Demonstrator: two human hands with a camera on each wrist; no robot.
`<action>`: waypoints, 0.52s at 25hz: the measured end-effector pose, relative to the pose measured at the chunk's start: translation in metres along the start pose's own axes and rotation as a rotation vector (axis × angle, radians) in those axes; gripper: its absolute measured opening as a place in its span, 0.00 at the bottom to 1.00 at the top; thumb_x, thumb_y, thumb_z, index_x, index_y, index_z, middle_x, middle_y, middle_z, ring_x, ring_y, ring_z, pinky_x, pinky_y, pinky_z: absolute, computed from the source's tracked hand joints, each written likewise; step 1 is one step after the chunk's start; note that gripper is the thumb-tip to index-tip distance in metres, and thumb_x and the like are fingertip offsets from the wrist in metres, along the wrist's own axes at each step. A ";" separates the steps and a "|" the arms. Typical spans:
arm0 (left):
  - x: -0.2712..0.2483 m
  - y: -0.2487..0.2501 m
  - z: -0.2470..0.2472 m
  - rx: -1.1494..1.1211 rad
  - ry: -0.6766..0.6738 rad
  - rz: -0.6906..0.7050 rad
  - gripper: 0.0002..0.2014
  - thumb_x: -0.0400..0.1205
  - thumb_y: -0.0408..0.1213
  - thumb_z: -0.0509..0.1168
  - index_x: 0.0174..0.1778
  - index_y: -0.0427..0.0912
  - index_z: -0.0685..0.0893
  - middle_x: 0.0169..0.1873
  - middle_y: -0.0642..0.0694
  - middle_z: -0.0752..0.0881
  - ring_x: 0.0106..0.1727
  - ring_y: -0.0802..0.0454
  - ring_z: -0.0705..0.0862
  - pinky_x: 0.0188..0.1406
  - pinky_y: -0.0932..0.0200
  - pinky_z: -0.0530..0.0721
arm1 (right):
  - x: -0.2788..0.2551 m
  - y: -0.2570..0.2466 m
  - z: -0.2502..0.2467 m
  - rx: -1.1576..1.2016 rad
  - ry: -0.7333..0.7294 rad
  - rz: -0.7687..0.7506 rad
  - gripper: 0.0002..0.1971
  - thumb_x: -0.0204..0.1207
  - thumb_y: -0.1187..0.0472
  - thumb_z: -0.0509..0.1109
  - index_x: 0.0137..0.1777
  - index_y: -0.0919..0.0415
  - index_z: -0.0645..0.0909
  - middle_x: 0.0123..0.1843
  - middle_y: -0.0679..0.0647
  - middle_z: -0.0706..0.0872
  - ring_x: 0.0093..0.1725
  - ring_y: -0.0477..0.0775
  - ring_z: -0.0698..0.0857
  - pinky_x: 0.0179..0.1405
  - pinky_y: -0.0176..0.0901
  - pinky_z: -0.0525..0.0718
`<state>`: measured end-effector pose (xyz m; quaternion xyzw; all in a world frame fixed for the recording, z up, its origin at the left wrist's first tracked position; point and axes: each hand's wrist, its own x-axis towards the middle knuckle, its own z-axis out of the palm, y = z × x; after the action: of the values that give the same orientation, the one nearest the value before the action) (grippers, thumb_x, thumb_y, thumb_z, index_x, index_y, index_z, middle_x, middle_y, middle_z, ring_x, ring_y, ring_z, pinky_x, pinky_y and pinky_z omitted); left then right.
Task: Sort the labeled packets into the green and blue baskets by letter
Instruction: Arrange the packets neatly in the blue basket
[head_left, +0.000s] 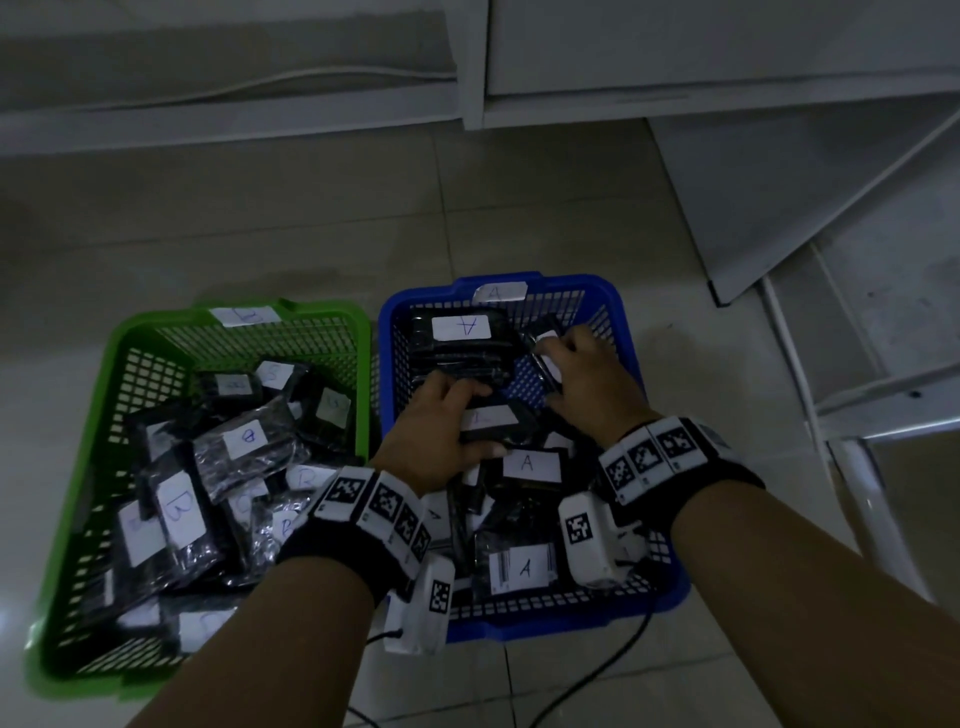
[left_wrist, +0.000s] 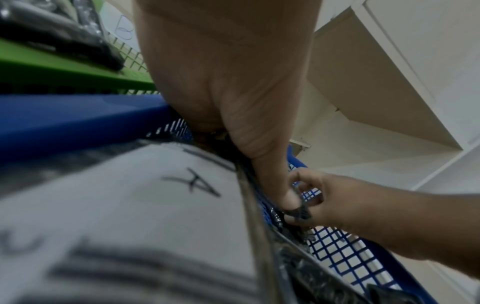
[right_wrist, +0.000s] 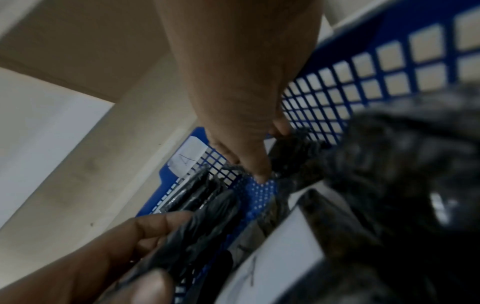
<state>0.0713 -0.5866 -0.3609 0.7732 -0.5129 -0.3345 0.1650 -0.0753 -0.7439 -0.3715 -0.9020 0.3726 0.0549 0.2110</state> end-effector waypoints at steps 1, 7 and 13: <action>0.000 0.000 0.001 0.008 0.017 0.014 0.35 0.72 0.55 0.72 0.74 0.49 0.69 0.65 0.44 0.71 0.69 0.44 0.70 0.70 0.45 0.73 | 0.001 0.001 0.001 -0.047 -0.004 -0.023 0.28 0.70 0.65 0.75 0.70 0.54 0.72 0.66 0.61 0.69 0.63 0.67 0.73 0.55 0.59 0.82; -0.002 -0.002 0.001 -0.080 0.128 0.038 0.36 0.70 0.51 0.75 0.73 0.48 0.70 0.65 0.47 0.74 0.67 0.45 0.71 0.67 0.53 0.70 | 0.009 -0.015 0.001 -0.169 0.076 0.044 0.25 0.74 0.66 0.68 0.72 0.58 0.70 0.74 0.65 0.64 0.65 0.70 0.71 0.49 0.57 0.82; 0.001 -0.004 0.002 -0.131 0.169 0.036 0.35 0.69 0.46 0.77 0.71 0.45 0.73 0.62 0.46 0.75 0.65 0.45 0.73 0.66 0.52 0.73 | 0.012 -0.012 0.013 -0.200 -0.090 -0.008 0.16 0.84 0.59 0.56 0.68 0.57 0.77 0.82 0.58 0.56 0.77 0.69 0.60 0.67 0.59 0.75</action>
<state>0.0725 -0.5861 -0.3654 0.7768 -0.4882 -0.2979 0.2638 -0.0571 -0.7385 -0.3824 -0.9167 0.3519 0.1316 0.1364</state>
